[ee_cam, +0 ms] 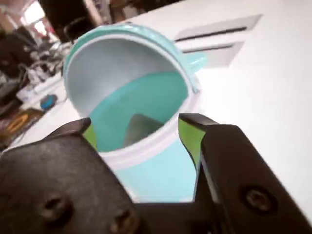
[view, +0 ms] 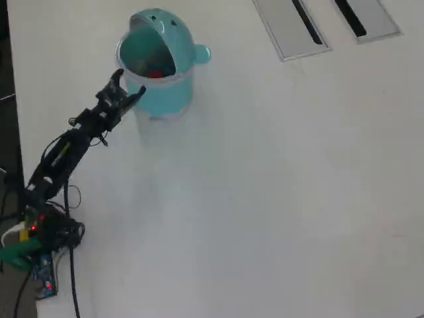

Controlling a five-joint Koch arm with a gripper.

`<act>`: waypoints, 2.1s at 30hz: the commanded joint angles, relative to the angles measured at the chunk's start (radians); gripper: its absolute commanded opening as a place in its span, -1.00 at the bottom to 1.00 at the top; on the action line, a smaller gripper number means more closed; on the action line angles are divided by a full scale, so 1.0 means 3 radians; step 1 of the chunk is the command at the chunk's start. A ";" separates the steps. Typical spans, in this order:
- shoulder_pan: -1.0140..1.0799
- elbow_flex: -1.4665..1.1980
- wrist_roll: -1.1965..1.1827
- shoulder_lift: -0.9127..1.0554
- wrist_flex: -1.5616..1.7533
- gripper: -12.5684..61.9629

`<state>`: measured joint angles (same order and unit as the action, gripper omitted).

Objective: Grasp RGB lego blocks and put them in the bin one by one.

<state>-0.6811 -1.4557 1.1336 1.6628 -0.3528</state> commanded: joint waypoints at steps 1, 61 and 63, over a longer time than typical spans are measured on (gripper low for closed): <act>0.0133 -0.0061 -0.0235 0.0297 0.0532 0.19; 0.1790 -0.5231 -0.3416 0.1917 0.2817 0.19; 0.1810 -0.5308 -0.3431 0.1943 0.2828 0.18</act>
<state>-0.1411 -3.0618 0.1120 2.2304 0.4188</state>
